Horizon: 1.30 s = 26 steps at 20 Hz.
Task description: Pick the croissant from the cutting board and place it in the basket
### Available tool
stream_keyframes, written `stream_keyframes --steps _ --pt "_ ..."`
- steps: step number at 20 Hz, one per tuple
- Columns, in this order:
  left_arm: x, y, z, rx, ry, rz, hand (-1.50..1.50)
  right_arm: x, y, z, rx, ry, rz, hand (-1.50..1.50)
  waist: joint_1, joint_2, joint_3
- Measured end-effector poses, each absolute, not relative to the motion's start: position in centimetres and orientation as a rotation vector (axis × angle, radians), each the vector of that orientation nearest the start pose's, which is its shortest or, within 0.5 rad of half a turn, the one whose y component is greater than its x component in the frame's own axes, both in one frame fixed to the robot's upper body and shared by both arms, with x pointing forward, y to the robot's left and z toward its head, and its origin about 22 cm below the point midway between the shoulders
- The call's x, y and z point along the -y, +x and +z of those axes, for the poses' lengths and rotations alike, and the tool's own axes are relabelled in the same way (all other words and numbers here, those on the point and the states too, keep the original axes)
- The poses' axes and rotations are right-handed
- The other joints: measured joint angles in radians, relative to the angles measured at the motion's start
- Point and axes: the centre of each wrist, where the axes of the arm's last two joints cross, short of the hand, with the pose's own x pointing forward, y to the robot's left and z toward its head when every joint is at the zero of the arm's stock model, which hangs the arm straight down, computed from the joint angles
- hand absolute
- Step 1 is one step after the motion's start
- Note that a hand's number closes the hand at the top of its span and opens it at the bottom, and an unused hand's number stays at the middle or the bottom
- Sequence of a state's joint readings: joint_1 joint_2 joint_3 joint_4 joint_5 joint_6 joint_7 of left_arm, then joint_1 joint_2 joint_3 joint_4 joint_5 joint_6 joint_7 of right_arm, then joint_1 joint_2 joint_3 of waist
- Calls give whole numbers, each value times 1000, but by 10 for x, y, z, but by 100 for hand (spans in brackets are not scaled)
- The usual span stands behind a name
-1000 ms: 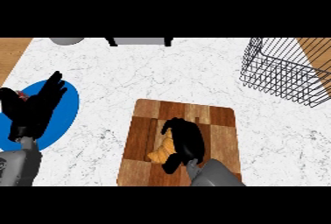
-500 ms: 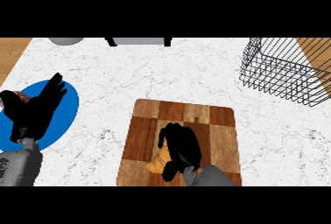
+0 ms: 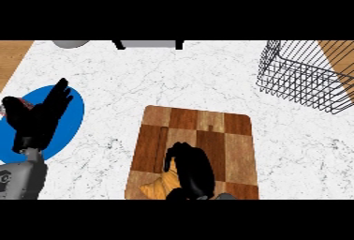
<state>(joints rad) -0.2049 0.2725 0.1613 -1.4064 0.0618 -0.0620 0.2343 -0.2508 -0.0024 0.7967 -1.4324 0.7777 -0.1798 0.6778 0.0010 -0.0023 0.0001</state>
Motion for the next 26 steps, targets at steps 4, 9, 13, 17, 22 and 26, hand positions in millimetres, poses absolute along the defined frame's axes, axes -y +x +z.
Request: stream_keyframes --steps 4,9,13,17,22,26 --pt "-310 291 38 1379 189 -72 0 33 201 33 1493 -391 829 150 -1 1 1" --pt "-313 291 41 1379 197 -68 0 34 189 81 1687 -412 664 150 -8 -2 0" --pt "-316 289 34 1375 202 -60 0 41 184 117 1733 -497 571 150 -7 -2 0" --pt "-316 288 36 1379 198 -73 0 51 196 157 1748 -593 514 150 -4 -1 -1" --pt "-316 289 40 1379 193 -68 0 63 214 198 1758 -698 459 150 0 0 -1" --pt "-316 290 36 1378 192 -71 0 72 237 222 1760 -757 395 150 1 1 -1"
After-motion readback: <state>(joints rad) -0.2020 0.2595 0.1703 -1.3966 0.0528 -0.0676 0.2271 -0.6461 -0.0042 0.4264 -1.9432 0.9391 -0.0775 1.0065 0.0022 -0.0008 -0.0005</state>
